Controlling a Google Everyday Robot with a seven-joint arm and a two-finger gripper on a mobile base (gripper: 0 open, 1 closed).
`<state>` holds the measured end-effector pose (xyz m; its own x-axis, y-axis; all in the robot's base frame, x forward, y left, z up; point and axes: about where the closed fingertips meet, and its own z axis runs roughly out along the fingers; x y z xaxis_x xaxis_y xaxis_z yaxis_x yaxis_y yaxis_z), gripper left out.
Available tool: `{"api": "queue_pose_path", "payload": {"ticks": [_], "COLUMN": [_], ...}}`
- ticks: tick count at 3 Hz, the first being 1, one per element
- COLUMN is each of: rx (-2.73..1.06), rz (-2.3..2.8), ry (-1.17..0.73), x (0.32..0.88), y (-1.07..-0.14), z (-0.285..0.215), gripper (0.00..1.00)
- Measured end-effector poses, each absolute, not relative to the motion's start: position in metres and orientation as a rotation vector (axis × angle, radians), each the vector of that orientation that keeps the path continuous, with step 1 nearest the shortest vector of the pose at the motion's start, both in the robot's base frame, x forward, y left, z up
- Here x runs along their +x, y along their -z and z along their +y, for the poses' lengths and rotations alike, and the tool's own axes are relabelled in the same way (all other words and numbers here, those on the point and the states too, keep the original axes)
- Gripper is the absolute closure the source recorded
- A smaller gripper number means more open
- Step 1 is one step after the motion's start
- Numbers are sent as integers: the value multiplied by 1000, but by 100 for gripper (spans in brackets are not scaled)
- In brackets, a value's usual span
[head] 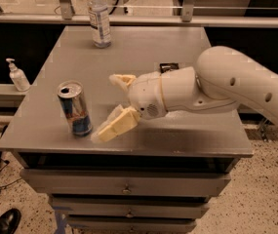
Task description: Knock redbull can over
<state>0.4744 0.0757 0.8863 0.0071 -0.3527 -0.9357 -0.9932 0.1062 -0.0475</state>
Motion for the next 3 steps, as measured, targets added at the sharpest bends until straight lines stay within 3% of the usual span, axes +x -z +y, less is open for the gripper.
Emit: {"api": "queue_pose_path", "payload": {"ticks": [1,3], "rx": [-1381,-1351], "rz": [1421,1403], "ry": [-987,-1051], "x": [463,456], "y": [-886,-881], "z": [107,136], "gripper": [4,45]}}
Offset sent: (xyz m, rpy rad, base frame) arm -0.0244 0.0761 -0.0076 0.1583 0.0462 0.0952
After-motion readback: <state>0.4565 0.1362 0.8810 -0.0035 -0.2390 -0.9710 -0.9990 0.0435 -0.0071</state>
